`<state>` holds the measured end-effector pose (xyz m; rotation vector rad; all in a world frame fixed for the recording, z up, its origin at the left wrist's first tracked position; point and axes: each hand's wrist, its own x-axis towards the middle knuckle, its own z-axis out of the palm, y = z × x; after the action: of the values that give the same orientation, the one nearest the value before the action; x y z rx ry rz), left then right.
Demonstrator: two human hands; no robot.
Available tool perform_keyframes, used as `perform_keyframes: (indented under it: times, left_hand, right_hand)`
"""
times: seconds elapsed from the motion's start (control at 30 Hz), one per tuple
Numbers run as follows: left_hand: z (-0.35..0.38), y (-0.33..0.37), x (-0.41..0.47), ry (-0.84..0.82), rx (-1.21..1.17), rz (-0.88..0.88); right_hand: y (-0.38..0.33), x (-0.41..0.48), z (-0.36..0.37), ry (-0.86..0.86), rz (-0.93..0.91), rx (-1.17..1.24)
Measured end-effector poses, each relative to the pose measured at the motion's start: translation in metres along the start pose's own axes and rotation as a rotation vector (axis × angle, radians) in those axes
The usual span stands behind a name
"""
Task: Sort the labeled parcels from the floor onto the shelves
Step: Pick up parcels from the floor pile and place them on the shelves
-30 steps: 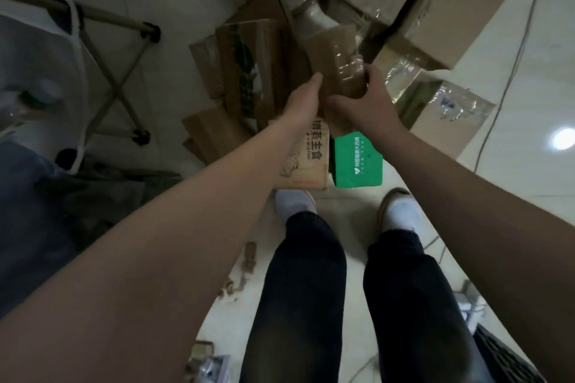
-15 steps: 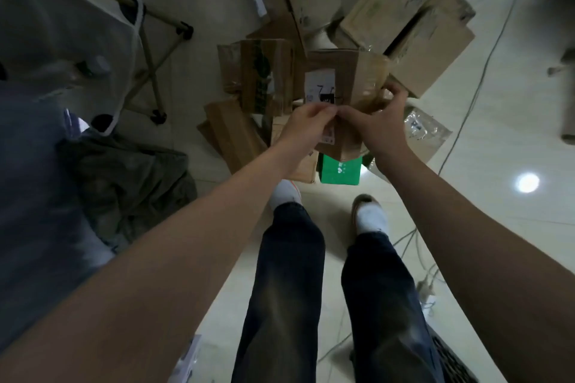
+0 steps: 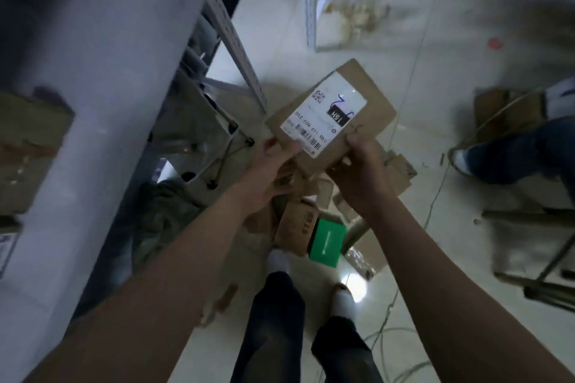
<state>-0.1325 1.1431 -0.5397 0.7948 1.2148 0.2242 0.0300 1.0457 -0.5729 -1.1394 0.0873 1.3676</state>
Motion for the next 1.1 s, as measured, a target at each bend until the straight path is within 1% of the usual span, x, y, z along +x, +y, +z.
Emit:
perform_keyframes:
  times: [0.03,0.07,0.1,0.13,0.17,0.2,0.23,0.3,0.37,0.4,0.43,0.5,0.53,0.57,0.63,0.73,0.8,0.97,1.03,1.1]
  left_hand:
    - [0.001,0.011,-0.026,0.001,-0.028,0.064]
    - [0.0,0.02,-0.051,0.027,-0.051,0.141]
    - [-0.002,0.031,-0.077,0.084,-0.064,0.217]
    - [-0.008,0.042,-0.101,0.156,-0.06,0.287]
    - [-0.014,0.055,-0.125,0.218,-0.054,0.346]
    - [-0.022,0.068,-0.15,0.252,-0.037,0.388]
    - [-0.031,0.081,-0.175,0.252,0.001,0.419]
    - [-0.05,0.108,-0.226,0.205,0.168,0.465]
    - [-0.068,0.137,-0.278,0.166,0.355,0.485]
    - [-0.076,0.151,-0.305,0.153,0.424,0.494]
    - [-0.083,0.164,-0.331,0.136,0.471,0.516]
    - [-0.097,0.185,-0.383,0.109,0.501,0.562]
    - [-0.105,0.195,-0.407,0.116,0.499,0.596]
    - [-0.112,0.203,-0.429,0.139,0.494,0.64]
    - [-0.127,0.215,-0.469,0.225,0.459,0.761]
    - [-0.148,0.229,-0.522,0.397,0.309,0.951]
    - [-0.163,0.234,-0.556,0.451,0.223,1.028]
    - [-0.208,0.22,-0.634,0.633,0.073,1.093]
    - [-0.227,0.207,-0.659,0.657,0.011,1.083]
    - [-0.243,0.192,-0.676,0.678,-0.008,1.073]
  right_hand:
    - [-0.013,-0.019,0.015,-0.091,0.011,-0.061]
    - [-0.024,-0.039,0.032,-0.146,0.03,-0.136]
    - [-0.034,-0.059,0.046,-0.14,0.032,-0.217]
    - [-0.042,-0.076,0.056,-0.053,-0.007,-0.309]
    - [-0.05,-0.093,0.066,0.074,-0.119,-0.437]
    - [-0.059,-0.111,0.078,0.157,-0.263,-0.567]
    - [-0.068,-0.129,0.09,0.169,-0.414,-0.679]
    - [-0.087,-0.163,0.117,0.057,-0.661,-0.857]
    - [-0.113,-0.197,0.153,-0.082,-0.812,-0.984]
    - [-0.126,-0.214,0.175,-0.177,-0.836,-1.052]
    - [-0.138,-0.232,0.196,-0.301,-0.811,-1.122]
    - [-0.151,-0.267,0.237,-0.575,-0.656,-1.191]
    - [-0.153,-0.281,0.255,-0.661,-0.597,-1.202]
    - [-0.154,-0.294,0.271,-0.704,-0.572,-1.185]
    - [-0.151,-0.321,0.301,-0.715,-0.571,-1.054]
    - [-0.146,-0.358,0.346,-0.683,-0.604,-0.829]
    - [-0.14,-0.383,0.383,-0.697,-0.621,-0.745]
    - [-0.107,-0.444,0.475,-0.826,-0.555,-0.566]
    - [-0.088,-0.463,0.502,-0.858,-0.544,-0.504]
    - [-0.068,-0.475,0.52,-0.908,-0.528,-0.501]
